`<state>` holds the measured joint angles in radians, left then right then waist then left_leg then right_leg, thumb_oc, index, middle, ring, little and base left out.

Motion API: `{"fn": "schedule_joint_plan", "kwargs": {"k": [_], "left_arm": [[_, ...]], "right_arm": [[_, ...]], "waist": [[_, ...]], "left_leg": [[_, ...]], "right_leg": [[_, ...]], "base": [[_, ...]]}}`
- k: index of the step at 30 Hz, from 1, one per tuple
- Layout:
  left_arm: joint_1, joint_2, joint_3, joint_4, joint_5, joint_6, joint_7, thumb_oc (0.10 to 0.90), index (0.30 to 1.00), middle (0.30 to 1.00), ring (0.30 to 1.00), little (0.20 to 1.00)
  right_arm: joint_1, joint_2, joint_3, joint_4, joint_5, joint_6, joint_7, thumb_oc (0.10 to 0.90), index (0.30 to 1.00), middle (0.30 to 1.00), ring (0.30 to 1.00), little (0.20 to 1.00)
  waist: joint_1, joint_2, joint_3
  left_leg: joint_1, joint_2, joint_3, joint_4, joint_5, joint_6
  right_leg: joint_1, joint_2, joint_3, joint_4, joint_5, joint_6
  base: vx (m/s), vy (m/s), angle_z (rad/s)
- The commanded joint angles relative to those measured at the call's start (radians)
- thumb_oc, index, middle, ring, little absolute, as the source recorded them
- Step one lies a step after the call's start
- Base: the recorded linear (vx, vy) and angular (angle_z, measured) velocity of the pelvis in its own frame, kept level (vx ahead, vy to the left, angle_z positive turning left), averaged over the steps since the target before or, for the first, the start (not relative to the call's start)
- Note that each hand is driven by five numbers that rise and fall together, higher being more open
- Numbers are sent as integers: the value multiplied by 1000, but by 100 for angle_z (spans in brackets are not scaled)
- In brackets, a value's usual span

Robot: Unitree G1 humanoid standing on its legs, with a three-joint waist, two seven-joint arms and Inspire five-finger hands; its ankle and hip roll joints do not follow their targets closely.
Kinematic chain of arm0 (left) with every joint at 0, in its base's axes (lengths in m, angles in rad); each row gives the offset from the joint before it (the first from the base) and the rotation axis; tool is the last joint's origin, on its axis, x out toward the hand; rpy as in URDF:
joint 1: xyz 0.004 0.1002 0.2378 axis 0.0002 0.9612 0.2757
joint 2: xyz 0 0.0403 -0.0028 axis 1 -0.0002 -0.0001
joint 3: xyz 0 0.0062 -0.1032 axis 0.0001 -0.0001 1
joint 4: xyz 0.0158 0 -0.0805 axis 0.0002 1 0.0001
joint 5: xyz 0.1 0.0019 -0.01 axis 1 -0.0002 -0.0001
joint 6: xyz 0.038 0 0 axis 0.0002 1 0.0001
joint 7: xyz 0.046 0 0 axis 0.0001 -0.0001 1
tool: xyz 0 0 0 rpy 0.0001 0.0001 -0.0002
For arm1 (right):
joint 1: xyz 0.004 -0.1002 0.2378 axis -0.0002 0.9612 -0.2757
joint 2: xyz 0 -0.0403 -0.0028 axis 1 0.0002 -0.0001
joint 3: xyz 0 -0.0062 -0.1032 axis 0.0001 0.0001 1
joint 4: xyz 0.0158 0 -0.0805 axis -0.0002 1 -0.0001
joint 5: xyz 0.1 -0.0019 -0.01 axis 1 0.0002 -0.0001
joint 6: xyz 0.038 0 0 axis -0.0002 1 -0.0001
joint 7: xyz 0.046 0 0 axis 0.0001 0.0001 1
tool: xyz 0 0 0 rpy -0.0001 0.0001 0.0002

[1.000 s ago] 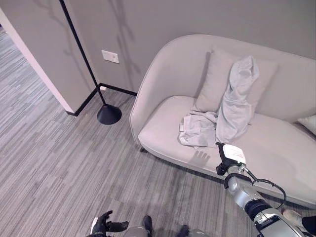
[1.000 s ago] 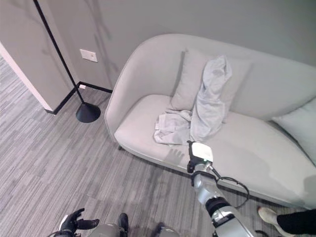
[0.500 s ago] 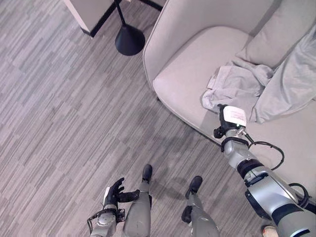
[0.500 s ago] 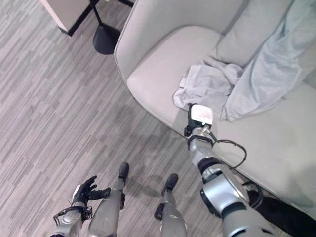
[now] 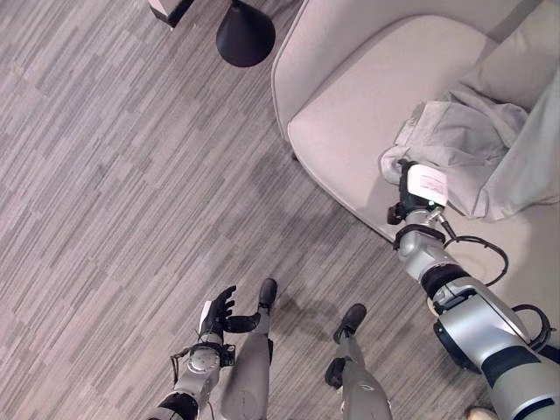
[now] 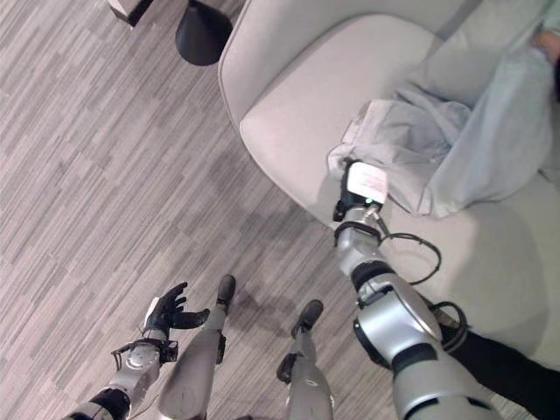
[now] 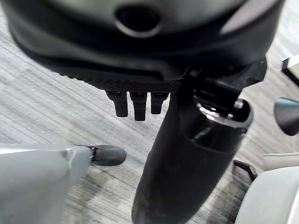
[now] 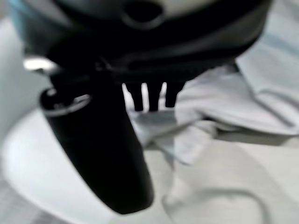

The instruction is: Hang the clothes on the sofa on the clothes rack.

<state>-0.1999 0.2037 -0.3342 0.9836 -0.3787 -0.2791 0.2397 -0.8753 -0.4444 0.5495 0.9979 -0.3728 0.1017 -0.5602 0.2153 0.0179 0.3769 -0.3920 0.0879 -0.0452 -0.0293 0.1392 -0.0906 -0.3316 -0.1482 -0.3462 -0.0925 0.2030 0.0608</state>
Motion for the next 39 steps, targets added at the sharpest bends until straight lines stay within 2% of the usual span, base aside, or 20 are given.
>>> {"fn": "schedule_joint_plan", "kwargs": {"k": [1,2,3,6,8,10,16,21,25,26,29,30,32,33,34,35,36,37,38,39], "left_arm": [[65,5,1,92,31,2,52,800,900,900,900,900],[69,1,17,102,41,7,53,800,900,900,900,900],[85,-3,44,122,76,20,48,800,900,900,900,900],[112,-7,73,153,141,40,30,800,900,900,900,900],[121,-8,74,155,153,41,29,800,900,900,900,900],[143,-18,71,167,192,51,12,800,900,900,900,900],[162,-35,66,185,211,64,-11,800,900,900,900,900],[183,-47,61,189,220,65,-21,800,900,900,900,900],[206,-52,75,186,196,62,-23,800,900,900,900,900],[210,-53,85,177,166,59,-16,800,900,900,900,900],[208,-53,91,172,152,56,-12,800,900,900,900,900],[203,-48,99,155,131,51,-4,800,900,900,900,900],[199,-49,108,130,95,39,9,800,900,900,900,900],[200,-52,114,115,84,38,13,800,900,900,900,900],[200,-52,114,115,84,39,13,800,900,900,900,900],[206,-49,111,112,95,41,16,800,900,900,900,900],[205,-47,109,122,106,42,22,800,900,900,900,900],[204,-49,112,138,121,52,34,800,900,900,900,900],[205,-53,119,154,126,61,28,800,900,900,900,900],[206,-54,118,155,126,61,28,800,900,900,900,900]], "right_arm": [[63,6,24,-143,-76,-49,-83,800,900,900,900,900],[120,5,7,-220,-92,-58,-74,800,900,900,900,900],[246,-10,-20,-338,-125,-85,-41,800,900,900,900,900],[447,-48,-70,-530,-178,-129,23,800,900,900,900,900],[485,-55,-80,-557,-185,-137,37,800,900,900,900,900],[593,-64,-88,-661,-207,-172,92,800,900,900,900,900],[665,-49,-86,-727,-190,-190,150,800,900,900,900,900],[699,-40,-58,-730,-189,-201,187,800,900,900,900,900],[707,-35,-42,-717,-166,-217,200,800,900,900,900,900],[706,-28,-42,-707,-144,-217,193,800,900,900,900,900],[701,-25,-44,-698,-126,-216,187,800,900,900,900,900],[697,-21,-51,-691,-89,-215,177,800,900,900,900,900],[688,-26,-54,-674,-77,-209,164,800,900,900,900,900],[666,-31,-67,-642,-83,-193,146,800,900,900,900,900],[666,-31,-67,-642,-83,-193,145,800,900,900,900,900],[662,-30,-81,-638,-74,-187,140,800,900,900,900,900],[654,-28,-98,-636,-60,-186,126,800,900,900,900,900],[660,-28,-124,-637,-41,-178,108,800,900,900,900,900],[675,-28,-137,-640,-39,-172,111,800,900,900,900,900],[678,-30,-137,-642,-39,-171,111,800,900,900,900,900]], "waist": [[-19,-48,-78],[-29,-54,-83],[-49,-68,-100],[-84,-85,-140],[-90,-84,-150],[-116,-74,-199],[-131,-58,-252],[-127,-46,-287],[-113,-37,-298],[-105,-35,-287],[-104,-39,-272],[-103,-44,-236],[-93,-39,-204],[-92,-30,-204],[-91,-30,-203],[-94,-27,-207],[-102,-28,-204],[-116,-20,-200],[-125,-7,-216],[-121,-7,-216]], "left_leg": [[2,-8,21,-47,-23,-1],[16,-3,27,-45,-30,0],[55,6,40,-43,-45,2],[128,13,66,-37,-66,10],[150,13,72,-36,-71,11],[223,19,95,-29,-91,16],[298,28,109,-31,-100,12],[337,42,108,-38,-95,4],[344,65,95,-38,-77,-10],[327,76,86,-18,-66,-23],[301,79,81,30,-71,-28],[224,80,63,187,-99,-37],[165,77,30,288,-72,-62],[163,124,9,217,-66,-67],[168,125,10,210,-63,-68],[178,173,12,149,-27,-68],[163,228,39,102,3,-68],[151,296,129,22,47,-70],[176,313,174,-5,54,-77],[184,314,180,-13,57,-78]], "right_leg": [[94,-44,31,5,-135,86],[105,-43,35,5,-139,84],[133,-39,38,7,-149,80],[191,-38,49,10,-167,78],[209,-39,53,10,-171,79],[268,-37,62,13,-192,77],[336,-24,69,15,-218,70],[378,-5,73,14,-239,58],[403,26,67,15,-264,41],[410,39,59,16,-279,27],[412,41,51,20,-282,19],[430,41,34,22,-290,3],[455,45,24,14,-301,-9],[461,37,19,13,-305,7],[462,38,19,13,-305,7],[463,29,20,18,-304,19],[467,11,15,21,-305,34],[480,-13,11,28,-319,55],[487,-22,13,37,-319,69],[487,-22,17,37,-319,70]], "base": [[63,-32,-11],[109,-62,-16],[106,-65,-27],[103,-50,-30],[39,-29,-33],[44,-23,-35],[25,-30,-12],[-4,-55,0],[-36,-89,9],[-46,-76,19],[-79,-72,23],[-99,-73,23],[-55,65,54],[29,174,66],[102,238,41],[105,224,6],[214,451,5],[251,516,18],[206,389,26],[184,319,18]]}}
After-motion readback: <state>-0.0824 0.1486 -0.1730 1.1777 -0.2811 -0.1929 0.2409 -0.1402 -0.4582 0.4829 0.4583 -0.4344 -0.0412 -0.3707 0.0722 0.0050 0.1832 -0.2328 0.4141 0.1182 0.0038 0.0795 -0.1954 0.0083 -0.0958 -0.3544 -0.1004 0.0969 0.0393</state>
